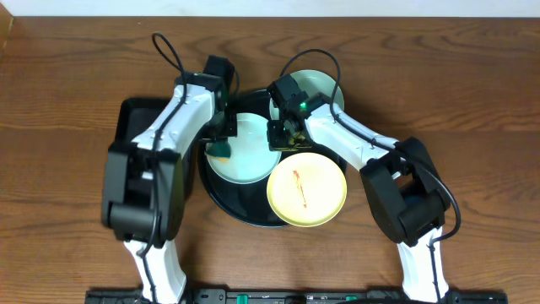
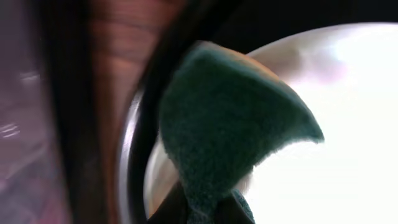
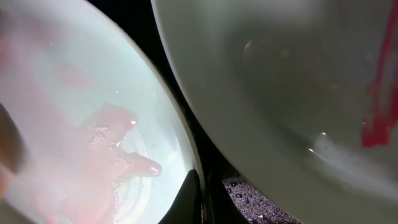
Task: Clean dirty plates on tray and stack at the side
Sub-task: 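Lift the sponge away and return the left arm beside the sponge tray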
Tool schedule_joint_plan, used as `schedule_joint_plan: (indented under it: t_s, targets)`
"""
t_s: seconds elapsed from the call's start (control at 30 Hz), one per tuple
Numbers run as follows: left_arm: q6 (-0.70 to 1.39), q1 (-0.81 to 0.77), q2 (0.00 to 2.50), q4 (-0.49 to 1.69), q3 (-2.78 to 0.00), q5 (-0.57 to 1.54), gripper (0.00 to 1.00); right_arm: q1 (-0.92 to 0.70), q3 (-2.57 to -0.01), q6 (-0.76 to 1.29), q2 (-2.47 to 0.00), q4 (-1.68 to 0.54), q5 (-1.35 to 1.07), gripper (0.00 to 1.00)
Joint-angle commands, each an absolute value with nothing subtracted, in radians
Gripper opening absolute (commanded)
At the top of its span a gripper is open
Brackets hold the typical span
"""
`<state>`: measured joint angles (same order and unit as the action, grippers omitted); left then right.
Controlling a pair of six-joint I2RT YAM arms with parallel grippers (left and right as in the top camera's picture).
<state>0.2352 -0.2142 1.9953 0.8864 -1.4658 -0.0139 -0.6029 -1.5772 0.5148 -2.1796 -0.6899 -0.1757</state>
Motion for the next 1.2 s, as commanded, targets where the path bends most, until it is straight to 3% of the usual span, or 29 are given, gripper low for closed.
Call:
schedule_joint_plan:
  t_s: [0.0,0.3,0.77,1.17]
  targets:
    - [0.265,-0.187,1.828,0.900,-1.472,-0.075,0.07,-0.609,-1.573,0.499,-2.207,-0.702,-0.162,0.01]
    - [0.263,-0.063,1.560,0.931,-1.472,-0.072,0.07,-0.612,-1.570,0.499,-2.209,-0.699,-0.162,0.01]
    - [0.154,0.087,1.571,1.032,-1.453,-0.072,0.07,-0.622,-1.599,0.350,-2.157,-0.681,-0.294,0.01]
    - [0.154,0.102,1.573,1.013,-1.443,-0.072,0.08,-0.705,-1.605,0.263,-1.963,-0.692,0.181,0.01]
